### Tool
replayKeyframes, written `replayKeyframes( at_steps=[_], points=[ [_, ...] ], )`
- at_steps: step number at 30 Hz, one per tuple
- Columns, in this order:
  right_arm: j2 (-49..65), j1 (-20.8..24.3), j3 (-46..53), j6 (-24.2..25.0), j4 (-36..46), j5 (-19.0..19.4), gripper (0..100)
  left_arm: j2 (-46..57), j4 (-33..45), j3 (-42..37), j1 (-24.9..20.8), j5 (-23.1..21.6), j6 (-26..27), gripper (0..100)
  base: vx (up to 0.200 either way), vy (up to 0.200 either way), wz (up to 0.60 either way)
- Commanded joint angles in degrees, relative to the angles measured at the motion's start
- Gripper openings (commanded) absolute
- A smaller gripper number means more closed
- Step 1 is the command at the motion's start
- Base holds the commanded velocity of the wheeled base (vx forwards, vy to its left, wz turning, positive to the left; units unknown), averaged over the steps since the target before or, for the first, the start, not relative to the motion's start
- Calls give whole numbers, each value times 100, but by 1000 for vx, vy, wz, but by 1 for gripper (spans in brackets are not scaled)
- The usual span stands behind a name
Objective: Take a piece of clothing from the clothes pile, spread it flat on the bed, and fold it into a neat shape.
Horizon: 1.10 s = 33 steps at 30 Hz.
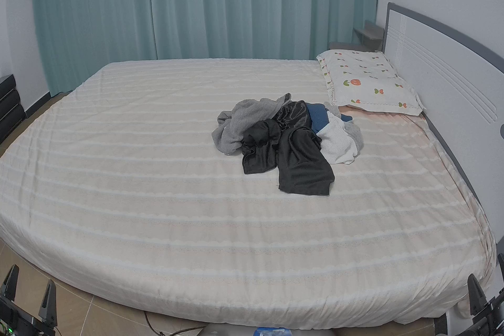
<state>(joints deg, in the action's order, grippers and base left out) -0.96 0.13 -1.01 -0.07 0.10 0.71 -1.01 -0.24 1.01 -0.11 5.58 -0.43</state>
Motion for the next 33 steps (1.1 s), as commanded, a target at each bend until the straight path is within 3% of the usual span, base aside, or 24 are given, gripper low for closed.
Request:
replayKeyframes(
  at_steps=[1,3,6,12,16,21,23,27,33],
  points=[
    [96,13,92,-89,-1,17,100,101,-2,-101,2,4,-1,100,0,0,0],
    [96,13,-31,-239,-36,140,100,101,-2,-101,2,4,-1,100,0,0,0],
    [-695,101,-1191,-19,-194,395,100,101,-2,-101,2,4,-1,100,0,0,0],
    [-2286,215,-1129,-415,-300,676,100,101,-2,-101,2,4,-1,100,0,0,0],
    [-3868,382,-1244,-125,-810,720,100,101,-2,-101,2,4,-1,100,0,0,0],
    [-6733,813,-1762,508,-2145,694,100,101,-2,-101,2,4,-1,100,0,0,0],
    [-7392,892,-1991,728,-2462,694,100,101,-2,-101,2,4,-1,100,0,0,0],
    [-9378,1138,-2984,1185,-3139,641,100,92,-2,-101,2,4,-1,100,0,0,0],
    [-11417,1243,-4671,1607,-3270,439,100,101,-2,-101,2,4,-1,100,0,0,0]
  ],
)
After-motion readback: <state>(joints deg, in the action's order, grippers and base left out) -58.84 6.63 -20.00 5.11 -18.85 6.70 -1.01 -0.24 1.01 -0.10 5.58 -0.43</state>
